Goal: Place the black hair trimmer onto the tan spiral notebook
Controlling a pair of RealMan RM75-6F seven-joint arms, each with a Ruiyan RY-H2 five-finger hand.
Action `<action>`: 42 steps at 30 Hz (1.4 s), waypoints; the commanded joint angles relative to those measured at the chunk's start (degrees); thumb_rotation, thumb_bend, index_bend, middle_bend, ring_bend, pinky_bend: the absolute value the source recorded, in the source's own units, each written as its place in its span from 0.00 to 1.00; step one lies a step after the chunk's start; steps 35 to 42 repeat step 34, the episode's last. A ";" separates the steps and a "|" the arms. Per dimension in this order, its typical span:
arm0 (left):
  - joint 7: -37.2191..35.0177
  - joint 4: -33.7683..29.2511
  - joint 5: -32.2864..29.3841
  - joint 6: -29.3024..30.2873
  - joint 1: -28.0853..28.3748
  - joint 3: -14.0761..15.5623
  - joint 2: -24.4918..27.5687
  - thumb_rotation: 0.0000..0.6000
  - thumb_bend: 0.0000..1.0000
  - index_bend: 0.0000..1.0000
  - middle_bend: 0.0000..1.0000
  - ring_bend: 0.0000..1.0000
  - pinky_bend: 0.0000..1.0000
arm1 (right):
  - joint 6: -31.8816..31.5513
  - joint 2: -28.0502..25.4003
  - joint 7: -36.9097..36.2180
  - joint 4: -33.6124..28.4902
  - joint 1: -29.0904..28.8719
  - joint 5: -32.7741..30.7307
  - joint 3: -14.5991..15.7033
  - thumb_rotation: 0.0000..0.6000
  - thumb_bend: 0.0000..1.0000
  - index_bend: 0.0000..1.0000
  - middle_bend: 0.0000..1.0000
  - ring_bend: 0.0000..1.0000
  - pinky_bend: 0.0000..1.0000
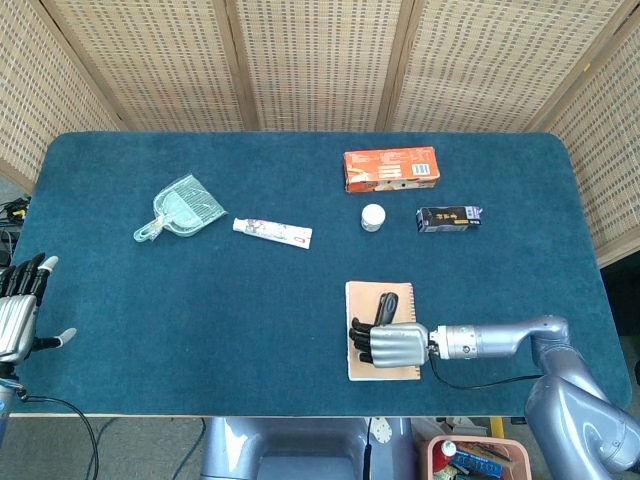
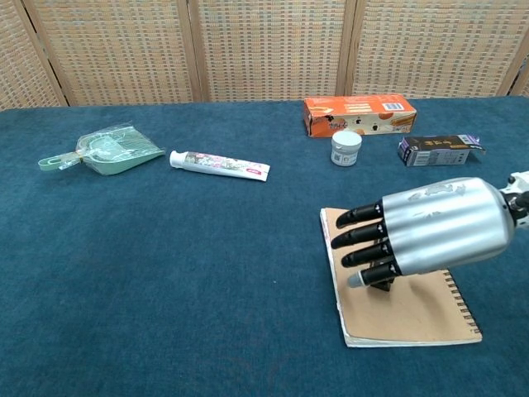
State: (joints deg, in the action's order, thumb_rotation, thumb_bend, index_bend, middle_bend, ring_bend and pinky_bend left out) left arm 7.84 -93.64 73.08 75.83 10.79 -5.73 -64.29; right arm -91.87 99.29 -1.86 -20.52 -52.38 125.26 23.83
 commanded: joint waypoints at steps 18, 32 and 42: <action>-2.16 -1.21 3.89 3.35 -1.42 0.87 1.21 1.00 0.02 0.00 0.00 0.00 0.00 | -8.24 -19.82 1.87 -28.93 22.59 -25.67 -11.17 1.00 0.00 0.03 0.00 0.00 0.01; 0.58 1.12 7.90 6.20 -2.03 2.20 -1.12 1.00 0.02 0.00 0.00 0.00 0.00 | -0.69 -27.76 11.89 -59.78 37.09 -47.97 -18.53 1.00 0.00 0.00 0.00 0.00 0.00; 0.38 0.86 8.89 6.53 -2.12 2.54 -1.11 1.00 0.02 0.00 0.00 0.00 0.00 | 0.38 -28.52 12.58 -62.40 37.56 -48.59 -19.10 1.00 0.00 0.00 0.00 0.00 0.00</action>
